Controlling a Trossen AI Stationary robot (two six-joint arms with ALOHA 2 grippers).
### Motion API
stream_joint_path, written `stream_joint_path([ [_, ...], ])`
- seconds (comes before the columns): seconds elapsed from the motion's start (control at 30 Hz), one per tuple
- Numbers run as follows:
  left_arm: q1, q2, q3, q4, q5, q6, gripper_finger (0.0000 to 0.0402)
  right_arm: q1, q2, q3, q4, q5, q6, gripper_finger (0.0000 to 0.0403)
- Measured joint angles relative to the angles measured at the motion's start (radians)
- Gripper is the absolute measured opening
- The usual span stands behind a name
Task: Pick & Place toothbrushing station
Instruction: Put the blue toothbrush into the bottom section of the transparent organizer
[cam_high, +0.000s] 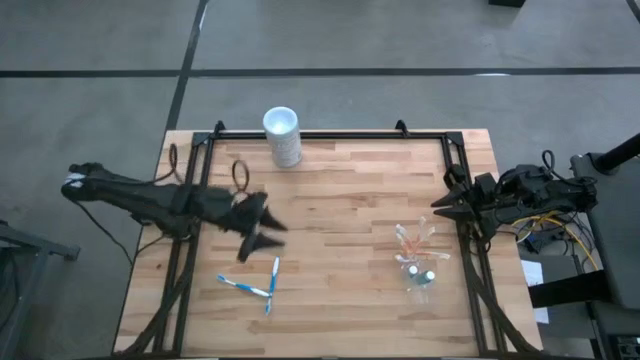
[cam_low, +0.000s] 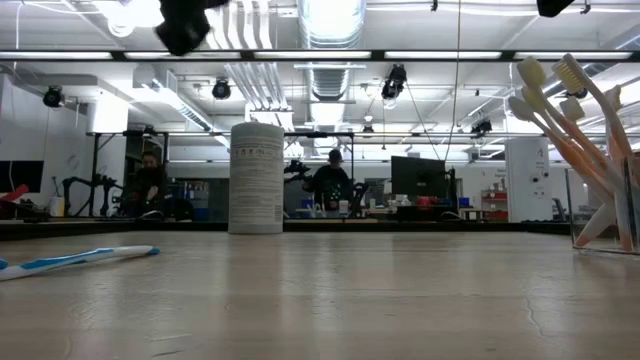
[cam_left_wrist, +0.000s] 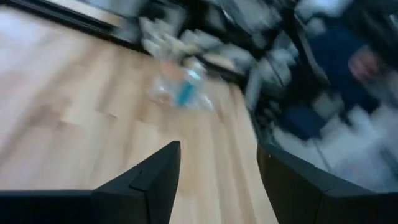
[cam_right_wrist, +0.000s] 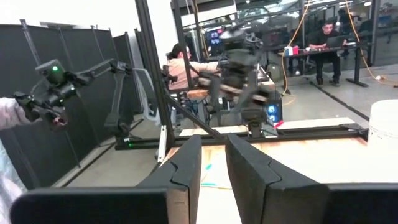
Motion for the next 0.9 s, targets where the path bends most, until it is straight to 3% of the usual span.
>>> stream_joint_path([
  [0.2, -0.212, -0.025, 0.0, -0.17, -0.218, -0.171, 0.0218, 0.0, 0.0, 0.0, 0.0, 0.0, 0.0, 0.0078],
  [0.4, -0.314, -0.026, 0.0, -0.279, -0.227, -0.269, 0.0218, 0.0, 0.0, 0.0, 0.0, 0.0, 0.002, 0.0084],
  [0.63, -0.329, -0.019, 0.0, -0.413, -0.231, -0.748, 0.0218, 0.0, 0.0, 0.0, 0.0, 0.0, 0.004, 0.0076],
  [0.9, -0.334, 0.088, -0.024, -0.472, -0.272, -0.959, 0.0218, 0.0, 0.0, 0.0, 0.0, 0.0, 0.004, 0.0069],
])
